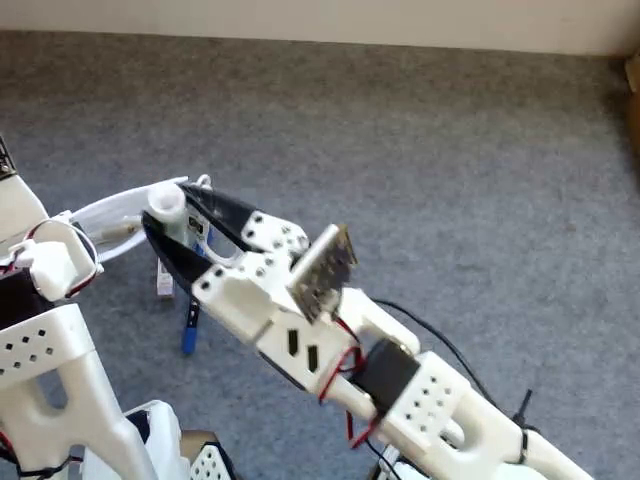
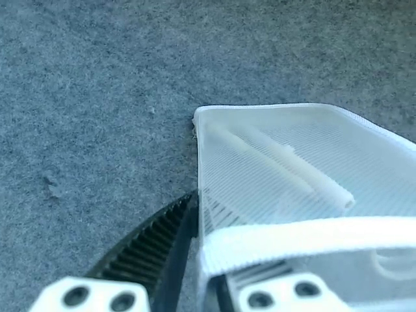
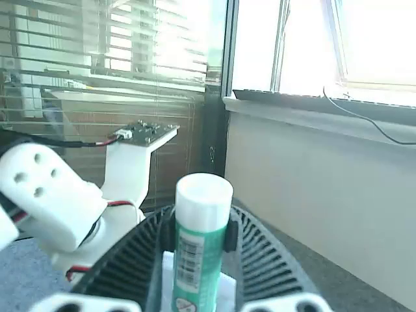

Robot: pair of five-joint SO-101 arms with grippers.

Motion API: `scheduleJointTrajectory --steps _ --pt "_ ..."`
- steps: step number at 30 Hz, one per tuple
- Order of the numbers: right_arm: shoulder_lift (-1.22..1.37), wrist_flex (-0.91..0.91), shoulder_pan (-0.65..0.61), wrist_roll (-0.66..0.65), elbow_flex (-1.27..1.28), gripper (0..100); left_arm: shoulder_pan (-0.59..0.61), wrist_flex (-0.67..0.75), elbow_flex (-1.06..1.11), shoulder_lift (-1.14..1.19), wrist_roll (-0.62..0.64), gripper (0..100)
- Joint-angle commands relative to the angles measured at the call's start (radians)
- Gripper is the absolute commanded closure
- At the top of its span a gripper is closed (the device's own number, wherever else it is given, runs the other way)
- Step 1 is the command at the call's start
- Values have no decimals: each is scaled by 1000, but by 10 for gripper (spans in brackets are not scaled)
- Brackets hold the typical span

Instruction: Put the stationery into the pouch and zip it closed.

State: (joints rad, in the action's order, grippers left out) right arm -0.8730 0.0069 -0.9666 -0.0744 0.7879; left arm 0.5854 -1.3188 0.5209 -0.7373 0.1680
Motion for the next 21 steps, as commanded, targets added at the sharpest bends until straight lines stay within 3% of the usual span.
scheduleJointTrajectory --steps 1,11,21 --pt "110 -48 -12 12 -136 995 -18 12 10 16 14 989" --pt "259 -349 -12 12 -84 995 -15 14 10 16 11 989" --pt "340 -404 -12 12 -73 995 -15 14 10 16 11 989"
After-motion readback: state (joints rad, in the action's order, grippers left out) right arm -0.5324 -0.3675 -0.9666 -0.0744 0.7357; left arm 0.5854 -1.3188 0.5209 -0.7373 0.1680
